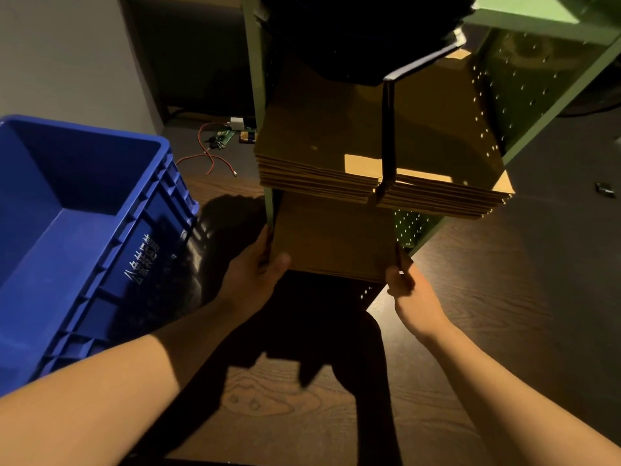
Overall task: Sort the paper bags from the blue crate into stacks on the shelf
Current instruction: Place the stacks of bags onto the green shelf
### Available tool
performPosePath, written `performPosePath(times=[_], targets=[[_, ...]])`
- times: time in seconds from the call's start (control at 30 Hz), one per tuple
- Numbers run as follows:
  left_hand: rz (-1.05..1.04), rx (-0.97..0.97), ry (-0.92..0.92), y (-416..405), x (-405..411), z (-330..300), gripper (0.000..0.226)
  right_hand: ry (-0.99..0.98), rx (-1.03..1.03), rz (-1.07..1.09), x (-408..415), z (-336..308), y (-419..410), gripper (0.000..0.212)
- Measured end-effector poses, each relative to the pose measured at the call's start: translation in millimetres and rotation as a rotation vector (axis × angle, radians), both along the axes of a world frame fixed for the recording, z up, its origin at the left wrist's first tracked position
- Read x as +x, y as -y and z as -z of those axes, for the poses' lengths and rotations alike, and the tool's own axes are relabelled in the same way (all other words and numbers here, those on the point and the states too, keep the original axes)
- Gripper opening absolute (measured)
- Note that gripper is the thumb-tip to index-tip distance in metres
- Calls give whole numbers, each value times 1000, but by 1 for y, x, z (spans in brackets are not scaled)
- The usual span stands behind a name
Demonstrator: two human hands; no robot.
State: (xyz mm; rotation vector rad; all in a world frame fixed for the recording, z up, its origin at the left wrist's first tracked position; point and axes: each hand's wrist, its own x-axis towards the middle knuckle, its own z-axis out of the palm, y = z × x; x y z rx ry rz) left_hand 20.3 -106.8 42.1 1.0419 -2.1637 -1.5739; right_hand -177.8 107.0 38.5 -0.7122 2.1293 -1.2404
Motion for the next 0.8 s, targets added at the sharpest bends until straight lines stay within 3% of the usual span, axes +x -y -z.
performPosePath(times=[0.07,0.13,0.2,0.27,0.53,0.67,0.8], targets=[[-224,161,-59,-1,-9,2,51,169,-117,172,2,2,7,30],[-354,389,-48,2,-22,1,53,355,-164,309,0,-1,21,46],[-371,626,-33,6,-36,1,54,529,-147,399,0,-6,35,49],[-355,715,-2,8,-45,-4,51,596,-117,406,1,-6,44,47],[-315,690,101,24,-46,-8,55,512,-14,399,1,1,48,55],[-299,685,130,25,-49,-15,56,599,-85,479,-1,-2,53,47],[-289,666,163,25,-49,-18,67,591,-32,517,-4,1,58,62]])
